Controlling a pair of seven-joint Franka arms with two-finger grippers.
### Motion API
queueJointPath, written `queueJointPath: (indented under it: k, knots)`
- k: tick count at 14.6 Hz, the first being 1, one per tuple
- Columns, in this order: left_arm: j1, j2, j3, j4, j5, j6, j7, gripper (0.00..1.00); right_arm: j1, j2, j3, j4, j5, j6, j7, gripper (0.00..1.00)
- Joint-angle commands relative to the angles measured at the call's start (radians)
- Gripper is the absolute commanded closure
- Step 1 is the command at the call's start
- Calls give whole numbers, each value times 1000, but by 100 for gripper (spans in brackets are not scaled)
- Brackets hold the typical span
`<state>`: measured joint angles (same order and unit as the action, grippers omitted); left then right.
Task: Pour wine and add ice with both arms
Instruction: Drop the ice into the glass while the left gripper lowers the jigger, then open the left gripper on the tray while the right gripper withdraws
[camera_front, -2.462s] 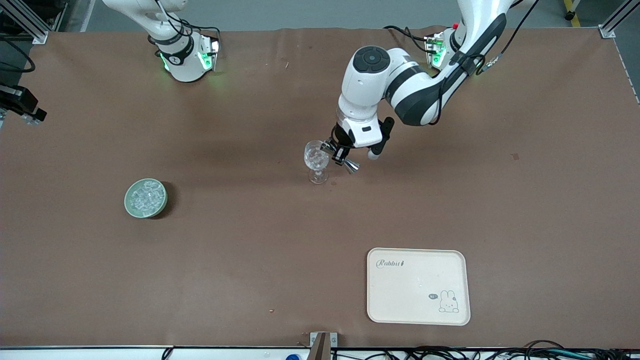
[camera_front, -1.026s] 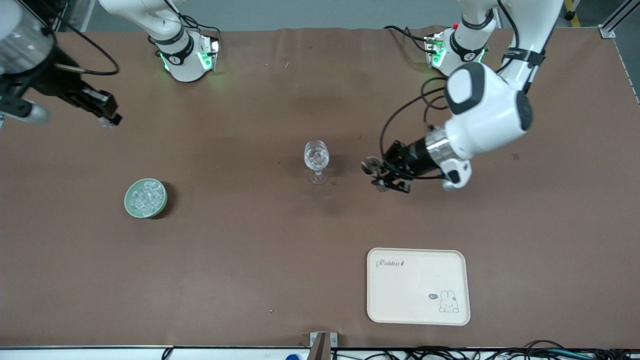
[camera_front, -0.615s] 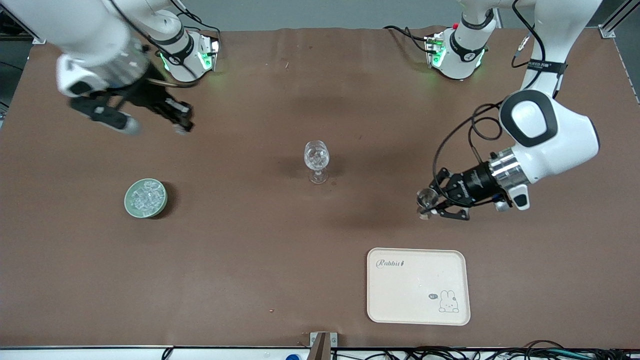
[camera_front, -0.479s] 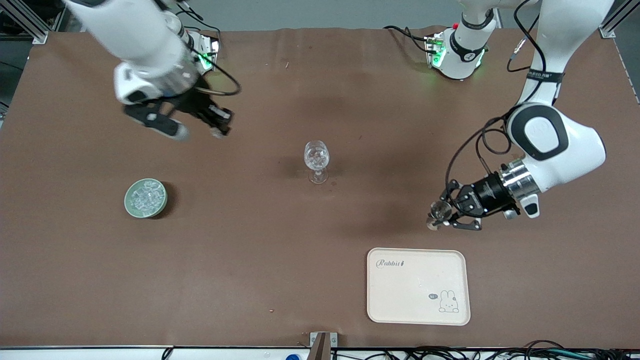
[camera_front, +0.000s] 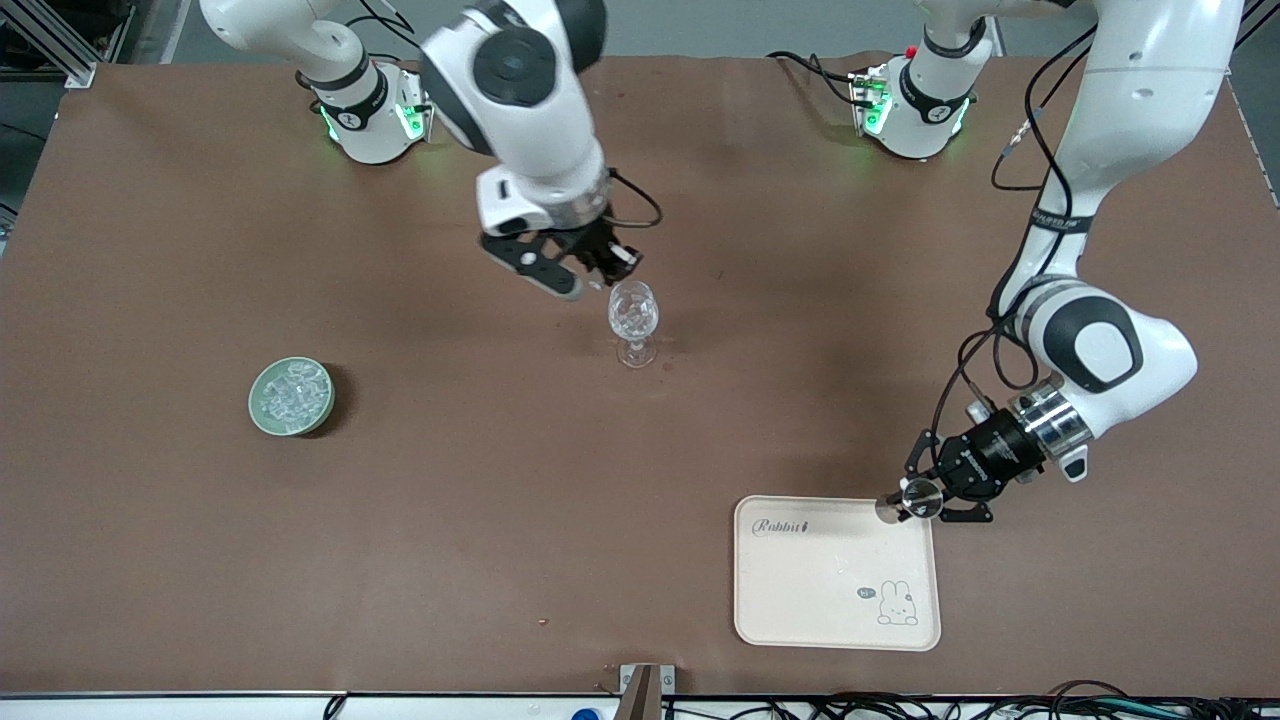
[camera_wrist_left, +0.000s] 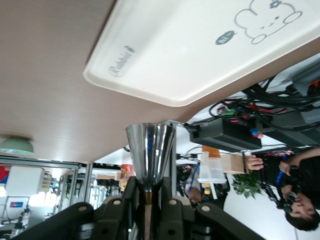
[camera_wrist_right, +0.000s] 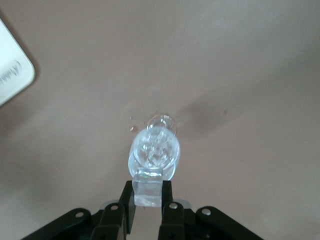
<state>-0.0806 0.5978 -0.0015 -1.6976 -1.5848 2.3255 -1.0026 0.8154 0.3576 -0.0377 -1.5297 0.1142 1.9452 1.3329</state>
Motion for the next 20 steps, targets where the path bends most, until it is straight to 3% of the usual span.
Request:
queueJointPath:
  k: [1,6,11,14,15,16,17,20]
  knots:
    - [-8,112,6,90,-113,-3,97,95,40,37,-16,19,-1,8,31,99]
    - [-8,256,8,179,-273,-3,182,96,42,86,-17,17,-25,49,55,99]
    - [-7,329,43,237,-282,-5,206,95,48,112,-17,16,-47,51,57,97]
    - [-10,326,43,233,-282,-5,210,92,47,112,-16,16,-45,44,54,87]
    - [-8,324,43,233,-282,-5,210,82,44,112,-16,16,-45,43,51,72]
    - [-7,321,43,233,-284,-5,200,17,41,112,-16,16,-45,43,51,52]
    - [-7,318,44,231,-282,-5,205,1,45,112,-16,16,-45,41,48,42]
    - [-2,287,66,202,-270,-6,202,0,47,112,-16,16,-45,46,52,25]
